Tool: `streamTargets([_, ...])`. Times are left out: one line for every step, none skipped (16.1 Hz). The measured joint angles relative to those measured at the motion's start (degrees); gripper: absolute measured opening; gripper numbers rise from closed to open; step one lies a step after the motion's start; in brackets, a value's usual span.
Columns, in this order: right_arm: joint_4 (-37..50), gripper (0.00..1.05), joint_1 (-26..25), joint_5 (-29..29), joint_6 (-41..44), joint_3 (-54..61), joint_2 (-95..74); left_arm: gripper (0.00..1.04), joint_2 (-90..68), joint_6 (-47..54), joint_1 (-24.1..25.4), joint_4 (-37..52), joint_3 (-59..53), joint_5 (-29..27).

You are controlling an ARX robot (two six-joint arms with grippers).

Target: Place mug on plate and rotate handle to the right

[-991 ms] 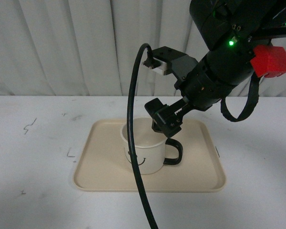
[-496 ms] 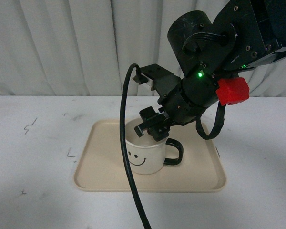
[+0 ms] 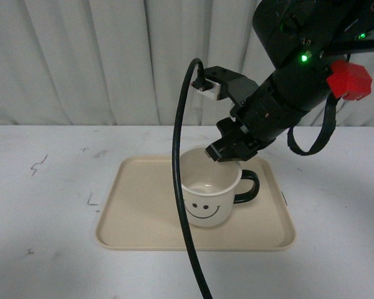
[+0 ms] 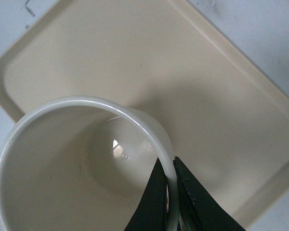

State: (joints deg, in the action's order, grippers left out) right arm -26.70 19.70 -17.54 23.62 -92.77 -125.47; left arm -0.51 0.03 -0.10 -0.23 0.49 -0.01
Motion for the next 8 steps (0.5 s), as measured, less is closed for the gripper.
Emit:
streamTargets([-2.9, 0.03, -0.7, -0.9, 3.6, -0.9, 0.2, 0.98, 0.0, 0.0, 0.0, 0.0, 0.0, 0.0])
streamTargets([-5.7, 0.03, -1.3, -2.1, 7.2, -1.4, 0.2, 0.98, 0.0, 0.0, 0.0, 0.0, 0.0, 0.0])
streamTargets([-8.2, 0.03, -1.9, -3.2, 9.9, -1.7, 0.2, 0.98, 0.0, 0.0, 0.0, 0.0, 0.0, 0.0])
streamTargets([-10.0, 0.03, -2.7, -3.7, 12.7, -1.9, 0.2, 0.98, 0.0, 0.0, 0.0, 0.0, 0.0, 0.0])
streamTargets([-10.9, 0.03, -3.4, -4.3, 14.7, -2.3, 0.2, 0.98, 0.0, 0.0, 0.0, 0.0, 0.0, 0.0])
streamTargets([-10.1, 0.03, -4.1, -5.2, 16.0, -2.7, 0.2, 0.98, 0.0, 0.0, 0.0, 0.0, 0.0, 0.0])
streamTargets([-10.1, 0.03, -4.5, -5.8, 16.7, -3.1, 0.0, 0.98, 0.0, 0.0, 0.0, 0.0, 0.0, 0.0])
streamTargets([-9.7, 0.03, -4.7, -6.3, 17.1, -3.4, -0.2, 0.98, 0.0, 0.0, 0.0, 0.0, 0.0, 0.0])
